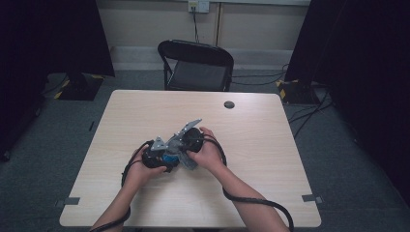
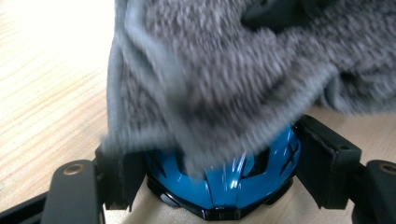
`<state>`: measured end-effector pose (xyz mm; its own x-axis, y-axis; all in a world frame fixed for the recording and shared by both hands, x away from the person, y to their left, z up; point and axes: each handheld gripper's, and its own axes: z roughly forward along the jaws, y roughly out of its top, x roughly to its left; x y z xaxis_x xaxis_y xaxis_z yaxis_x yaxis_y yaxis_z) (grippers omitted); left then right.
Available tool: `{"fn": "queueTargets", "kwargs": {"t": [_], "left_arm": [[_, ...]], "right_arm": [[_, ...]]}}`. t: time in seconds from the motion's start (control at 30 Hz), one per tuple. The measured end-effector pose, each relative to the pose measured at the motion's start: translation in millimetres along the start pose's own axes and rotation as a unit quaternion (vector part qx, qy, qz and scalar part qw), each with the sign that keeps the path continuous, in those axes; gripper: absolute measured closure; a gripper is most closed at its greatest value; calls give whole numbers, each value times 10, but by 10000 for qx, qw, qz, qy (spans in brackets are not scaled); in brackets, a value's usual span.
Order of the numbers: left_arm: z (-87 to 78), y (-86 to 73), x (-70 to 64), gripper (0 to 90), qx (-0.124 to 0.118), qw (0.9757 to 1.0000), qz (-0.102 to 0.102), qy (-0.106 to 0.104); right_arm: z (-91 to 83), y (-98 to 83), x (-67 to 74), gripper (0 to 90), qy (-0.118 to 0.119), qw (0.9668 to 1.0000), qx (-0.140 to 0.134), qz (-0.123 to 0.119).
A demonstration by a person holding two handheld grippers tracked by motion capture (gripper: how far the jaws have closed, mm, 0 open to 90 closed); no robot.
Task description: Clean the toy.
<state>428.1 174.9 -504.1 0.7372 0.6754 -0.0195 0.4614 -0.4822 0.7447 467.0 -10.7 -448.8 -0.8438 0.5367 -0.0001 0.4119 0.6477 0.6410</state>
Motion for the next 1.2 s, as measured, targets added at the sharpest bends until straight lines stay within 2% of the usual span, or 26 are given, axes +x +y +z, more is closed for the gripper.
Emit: {"fn": "queueTargets", "kwargs": {"t": [0.33, 0.63, 0.87, 1.1, 1.2], "left_arm": [[0, 0, 0, 254, -1, 10000, -2, -1], [0, 0, -1, 254, -1, 10000, -4, 1], [0, 0, -1, 254, -2, 10000, -3, 1], [1, 0, -2, 254, -5, 10000, -12, 0], [1, -1, -2, 254, -5, 10000, -11, -1]], "right_arm": [[-14, -46, -216, 812, -97, 9993, 1, 352], [-10, -47, -303, 812, -153, 9989, 31, 436], [-23, -22, -336, 813, -292, 9987, 65, 403], [-60, -23, -418, 814, -348, 9975, -17, 621], [-79, -36, -482, 814, -533, 9967, 61, 611]]}}
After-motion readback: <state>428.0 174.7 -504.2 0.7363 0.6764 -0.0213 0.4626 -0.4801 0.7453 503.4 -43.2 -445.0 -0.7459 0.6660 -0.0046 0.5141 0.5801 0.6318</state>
